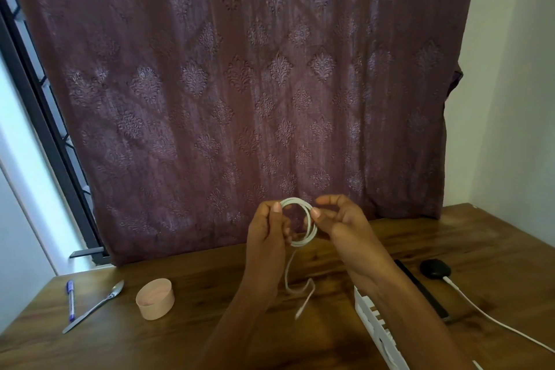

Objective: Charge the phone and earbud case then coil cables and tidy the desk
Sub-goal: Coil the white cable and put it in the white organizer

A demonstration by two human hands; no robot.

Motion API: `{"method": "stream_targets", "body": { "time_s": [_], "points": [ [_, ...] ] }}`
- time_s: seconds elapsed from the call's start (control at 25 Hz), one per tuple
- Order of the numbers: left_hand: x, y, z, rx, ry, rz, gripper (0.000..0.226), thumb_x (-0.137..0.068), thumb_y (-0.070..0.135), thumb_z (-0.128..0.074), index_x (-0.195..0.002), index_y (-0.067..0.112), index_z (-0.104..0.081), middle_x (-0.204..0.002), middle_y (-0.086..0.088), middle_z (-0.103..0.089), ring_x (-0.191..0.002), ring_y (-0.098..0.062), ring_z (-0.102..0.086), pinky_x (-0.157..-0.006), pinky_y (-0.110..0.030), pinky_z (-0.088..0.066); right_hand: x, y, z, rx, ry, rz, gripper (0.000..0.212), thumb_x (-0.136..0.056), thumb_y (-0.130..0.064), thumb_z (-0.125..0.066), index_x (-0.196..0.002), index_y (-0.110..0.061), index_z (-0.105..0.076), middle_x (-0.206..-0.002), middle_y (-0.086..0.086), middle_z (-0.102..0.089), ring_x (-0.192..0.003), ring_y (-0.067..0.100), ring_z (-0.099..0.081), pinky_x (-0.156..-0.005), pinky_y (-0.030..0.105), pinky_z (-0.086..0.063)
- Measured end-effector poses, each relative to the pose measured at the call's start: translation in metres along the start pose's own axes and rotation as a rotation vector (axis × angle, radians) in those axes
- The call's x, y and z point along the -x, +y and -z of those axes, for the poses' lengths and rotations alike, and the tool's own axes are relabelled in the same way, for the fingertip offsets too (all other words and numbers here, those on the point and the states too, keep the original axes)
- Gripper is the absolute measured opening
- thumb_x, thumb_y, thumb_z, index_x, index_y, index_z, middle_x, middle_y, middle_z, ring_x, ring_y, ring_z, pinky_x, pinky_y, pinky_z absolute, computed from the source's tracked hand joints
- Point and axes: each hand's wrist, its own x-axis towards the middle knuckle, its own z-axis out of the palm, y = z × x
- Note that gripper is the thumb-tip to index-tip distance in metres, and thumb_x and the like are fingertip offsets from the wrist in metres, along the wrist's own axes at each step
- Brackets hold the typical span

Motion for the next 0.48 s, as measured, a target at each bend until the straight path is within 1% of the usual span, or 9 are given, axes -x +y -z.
{"method": "stream_targets", "body": {
  "time_s": [0.08,0.12,0.16,0.2,0.28,0.36,0.4,0.48],
  "points": [
    [0.003,0.003,0.001,0.010,-0.047,0.023,0.028,-0.098,0.021,-0.035,-0.078,0.013,-0.054,-0.056,0.005,-0.044,-0.049,0.001,-0.041,-0.047,-0.011,-0.039,-0.003,-0.001,0.002,-0.208,-0.047,-0.092,0.011,-0.093,-0.001,-0.047,-0.099,-0.010,-0.049,-0.072,0.004,-0.065,-0.063,0.013,-0.061,-0.062,0.027,-0.052],
    [0.002,0.004,0.003,0.021,-0.083,0.028,0.027,-0.098,0.019,-0.036,-0.085,0.013,-0.058,-0.055,0.005,-0.047,-0.049,0.001,-0.043,-0.049,-0.011,-0.041,-0.005,-0.002,0.003,-0.329,-0.079,-0.137,0.013,-0.093,0.002,-0.045,-0.097,-0.010,-0.049,-0.066,0.003,-0.063,-0.054,0.010,-0.059,-0.055,0.025,-0.052],
    [0.001,0.007,0.006,0.017,-0.129,0.029,0.027,-0.098,0.017,-0.036,-0.092,0.014,-0.062,-0.054,0.007,-0.050,-0.050,0.000,-0.046,-0.051,-0.012,-0.044,-0.006,-0.003,0.004,-0.436,-0.112,-0.173,0.015,-0.092,0.005,-0.043,-0.095,-0.009,-0.048,-0.061,0.003,-0.061,-0.048,0.009,-0.057,-0.052,0.026,-0.054],
    [-0.001,0.009,0.009,0.005,-0.181,0.029,0.027,-0.098,0.015,-0.036,-0.097,0.014,-0.063,-0.054,0.008,-0.052,-0.051,0.000,-0.048,-0.053,-0.013,-0.045,-0.007,-0.004,0.005,-0.519,-0.140,-0.199,0.017,-0.092,0.007,-0.041,-0.093,-0.009,-0.047,-0.058,0.004,-0.060,-0.045,0.008,-0.055,-0.053,0.028,-0.055],
    [-0.003,0.012,0.012,-0.009,-0.232,0.034,0.028,-0.097,0.013,-0.037,-0.099,0.014,-0.064,-0.056,0.007,-0.056,-0.052,-0.001,-0.051,-0.055,-0.014,-0.047,-0.007,-0.004,0.007,-0.599,-0.178,-0.214,0.020,-0.089,0.011,-0.041,-0.090,-0.009,-0.047,-0.058,0.007,-0.062,-0.043,0.009,-0.055,-0.057,0.032,-0.056],
    [-0.002,0.014,0.011,0.012,-0.199,0.054,0.029,-0.097,0.011,-0.037,-0.095,0.012,-0.065,-0.055,0.006,-0.056,-0.050,-0.001,-0.050,-0.052,-0.014,-0.047,-0.005,-0.004,0.007,-0.573,-0.209,-0.176,0.021,-0.085,0.013,-0.045,-0.086,-0.008,-0.049,-0.065,0.010,-0.066,-0.049,0.013,-0.060,-0.057,0.030,-0.057],
    [-0.002,0.014,0.010,0.023,-0.171,0.057,0.029,-0.098,0.011,-0.037,-0.094,0.011,-0.066,-0.055,0.005,-0.055,-0.050,-0.002,-0.049,-0.051,-0.014,-0.046,-0.004,-0.003,0.006,-0.513,-0.224,-0.129,0.021,-0.083,0.013,-0.049,-0.084,-0.008,-0.050,-0.069,0.011,-0.066,-0.054,0.015,-0.063,-0.059,0.028,-0.056],
    [-0.003,0.015,0.007,0.017,-0.113,0.047,0.030,-0.098,0.012,-0.037,-0.092,0.008,-0.066,-0.056,0.002,-0.052,-0.049,-0.004,-0.046,-0.051,-0.016,-0.044,-0.002,0.000,0.005,-0.271,-0.196,0.016,0.021,-0.076,0.008,-0.063,-0.079,-0.010,-0.052,-0.082,0.010,-0.068,-0.066,0.017,-0.066,-0.065,0.027,-0.056]
  ]
}}
